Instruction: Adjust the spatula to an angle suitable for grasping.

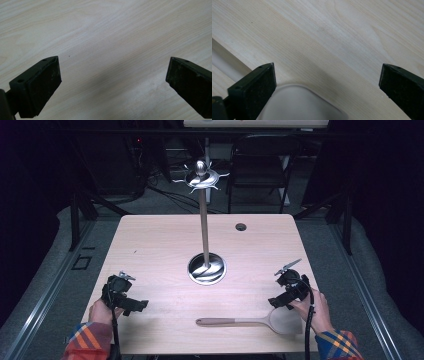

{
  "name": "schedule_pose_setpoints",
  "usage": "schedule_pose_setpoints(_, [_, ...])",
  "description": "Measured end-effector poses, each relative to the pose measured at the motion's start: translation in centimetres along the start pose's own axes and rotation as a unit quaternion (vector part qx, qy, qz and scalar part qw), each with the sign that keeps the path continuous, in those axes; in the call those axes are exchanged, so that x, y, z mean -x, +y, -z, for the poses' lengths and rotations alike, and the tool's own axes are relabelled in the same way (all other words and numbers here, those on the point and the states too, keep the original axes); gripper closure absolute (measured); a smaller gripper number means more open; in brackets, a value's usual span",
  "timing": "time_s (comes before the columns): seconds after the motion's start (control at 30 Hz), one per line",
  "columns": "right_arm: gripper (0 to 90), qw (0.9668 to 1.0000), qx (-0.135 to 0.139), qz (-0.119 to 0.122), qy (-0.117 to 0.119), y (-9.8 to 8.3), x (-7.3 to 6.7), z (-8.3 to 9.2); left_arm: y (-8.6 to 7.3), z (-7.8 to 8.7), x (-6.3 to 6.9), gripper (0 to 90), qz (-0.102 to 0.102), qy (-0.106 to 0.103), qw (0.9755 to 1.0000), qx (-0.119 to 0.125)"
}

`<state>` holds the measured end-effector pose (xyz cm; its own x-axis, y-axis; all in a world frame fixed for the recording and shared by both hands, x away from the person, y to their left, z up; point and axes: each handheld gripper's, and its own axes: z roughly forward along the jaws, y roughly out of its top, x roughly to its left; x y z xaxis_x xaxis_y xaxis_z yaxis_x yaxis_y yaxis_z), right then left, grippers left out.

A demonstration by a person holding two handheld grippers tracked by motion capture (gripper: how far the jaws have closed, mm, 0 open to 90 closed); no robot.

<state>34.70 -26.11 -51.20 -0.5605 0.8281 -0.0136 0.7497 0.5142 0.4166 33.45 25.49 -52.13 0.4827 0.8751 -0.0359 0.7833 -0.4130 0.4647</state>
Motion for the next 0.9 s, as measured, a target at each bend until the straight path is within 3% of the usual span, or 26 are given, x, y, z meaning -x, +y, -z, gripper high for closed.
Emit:
schedule_pose_setpoints(0.07, [0.0, 0.9997, -0.018, 0.016, 0.000, 0.2, 0.1, 0.3, 0.0, 0.0, 0.1, 0.0, -0.004, -0.001, 1.0000, 0.001])
schedule_pose_setpoints(0.3, [0.0, 0.9998, -0.011, 0.018, 0.002, 0.2, 0.3, 0.7, -0.1, 0.0, 0.3, 0.0, -0.010, -0.004, 0.9999, 0.000])
schedule_pose_setpoints(0.43, [0.0, 0.9995, 0.011, 0.028, 0.000, 0.2, 0.3, 1.1, 0.0, 0.0, 0.4, 0.0, -0.015, -0.008, 0.9999, 0.001])
schedule_pose_setpoints(0.47, [0.0, 0.9991, 0.027, 0.033, 0.007, 0.4, 0.1, 1.4, 0.0, 0.0, 0.5, 0.0, -0.021, -0.009, 0.9997, 0.000])
schedule_pose_setpoints(0.57, [0.0, 0.9987, 0.027, 0.041, 0.013, 0.4, -0.1, 1.3, 0.0, -0.1, 0.5, 0.0, -0.021, -0.009, 0.9997, -0.001])
schedule_pose_setpoints(0.67, [0.6, 0.9982, 0.001, 0.055, 0.021, 0.7, -0.4, 0.9, -0.1, -0.1, 0.3, 0.0, -0.010, -0.001, 0.9999, 0.001])
schedule_pose_setpoints(0.7, [0.6, 0.9982, 0.001, 0.055, 0.021, 0.7, -0.4, 0.9, -0.1, -0.1, 0.3, 0.0, -0.010, -0.001, 0.9999, 0.001])
schedule_pose_setpoints(0.77, [1.3, 0.9969, 0.004, 0.063, 0.046, 0.8, -0.7, 0.6, -0.1, 0.0, 0.2, 0.0, -0.009, 0.003, 0.9999, 0.005])
schedule_pose_setpoints(0.9, [1.3, 0.9952, -0.010, 0.084, 0.049, 1.2, -1.4, 0.3, 0.0, -0.1, 0.4, 0.0, -0.017, 0.001, 0.9999, 0.002])
